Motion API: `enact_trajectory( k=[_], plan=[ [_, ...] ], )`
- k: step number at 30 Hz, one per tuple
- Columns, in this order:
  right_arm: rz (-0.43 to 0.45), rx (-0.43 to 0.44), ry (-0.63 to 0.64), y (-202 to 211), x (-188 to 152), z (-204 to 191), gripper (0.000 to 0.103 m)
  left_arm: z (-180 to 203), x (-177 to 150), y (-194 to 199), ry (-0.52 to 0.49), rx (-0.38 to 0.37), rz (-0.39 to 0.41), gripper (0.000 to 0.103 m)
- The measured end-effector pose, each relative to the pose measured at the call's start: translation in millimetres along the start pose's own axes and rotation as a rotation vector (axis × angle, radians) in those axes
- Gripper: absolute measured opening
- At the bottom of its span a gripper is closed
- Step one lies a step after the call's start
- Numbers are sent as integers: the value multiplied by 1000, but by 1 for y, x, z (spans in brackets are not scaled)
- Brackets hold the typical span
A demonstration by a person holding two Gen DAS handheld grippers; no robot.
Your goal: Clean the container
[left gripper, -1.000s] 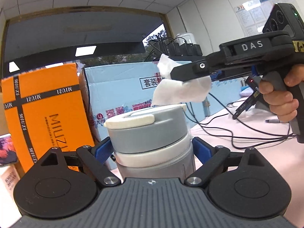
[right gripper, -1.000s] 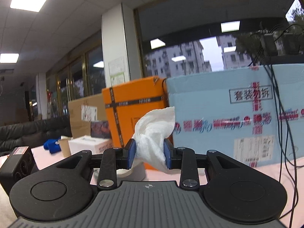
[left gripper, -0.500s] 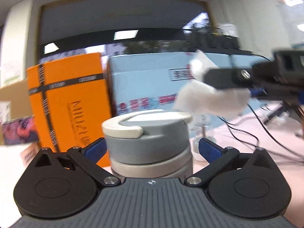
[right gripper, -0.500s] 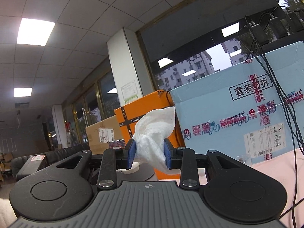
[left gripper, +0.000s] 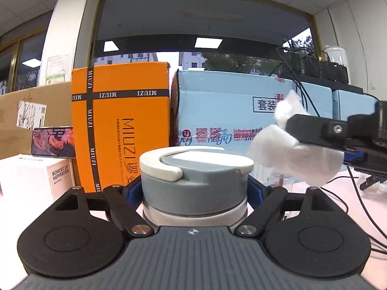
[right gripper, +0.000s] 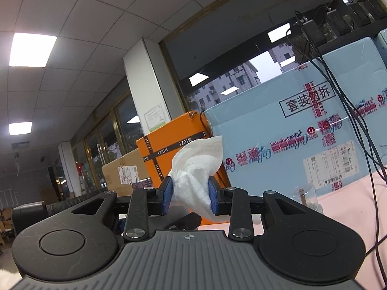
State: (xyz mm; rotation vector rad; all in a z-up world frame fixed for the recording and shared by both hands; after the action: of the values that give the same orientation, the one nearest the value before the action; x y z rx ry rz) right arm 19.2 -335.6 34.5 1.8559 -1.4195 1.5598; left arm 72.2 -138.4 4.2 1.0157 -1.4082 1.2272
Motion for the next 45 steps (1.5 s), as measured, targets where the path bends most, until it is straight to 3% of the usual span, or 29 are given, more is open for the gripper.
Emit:
enact_trajectory(
  k=[5,10,14,18,28,35,37,38,41,45],
  plan=[
    [6,-2,-15,5,3,3,29,1,0,0,-10,-55,-9,79],
    [11,-11,-13,-3,0,-4,29,9,1,-4,-72,-227,-37,80],
    [21,-7,-30,-2,5,-1,29,4,0,-7,-49,-397,-19,80],
    [19,-11,-64,-2,7,5,29,-11,-3,-12,57,-432,-10,80],
    [-132,-76,-452,-15,-28,38,28,-19,-5,-10,132,-410,1,87],
    [-161,-75,-580,-15,-38,36,27,-24,15,-2,181,-404,68,90],
    [-170,-79,-607,-17,-40,35,25,-25,26,4,196,-407,114,98],
    [-177,-81,-620,-17,-42,35,25,-28,33,7,203,-395,151,103],
    [-192,-81,-647,-17,-47,35,25,-42,44,8,193,-294,206,103],
    [-214,-76,-625,-20,-53,30,25,-63,33,-4,171,-147,142,103]
  ],
)
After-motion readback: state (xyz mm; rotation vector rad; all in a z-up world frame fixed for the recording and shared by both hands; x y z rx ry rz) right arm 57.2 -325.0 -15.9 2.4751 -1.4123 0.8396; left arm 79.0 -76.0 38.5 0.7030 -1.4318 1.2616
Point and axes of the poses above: each gripper's, at about its wrist camera, not at the fingertips, and y roughly against the way its jaws point, z to its right, x to its top, the point moved 10 cm from there along -y, roughly the way its jaws point, and after that the axes turned 15 degrees about z, right-handed, at the moved point
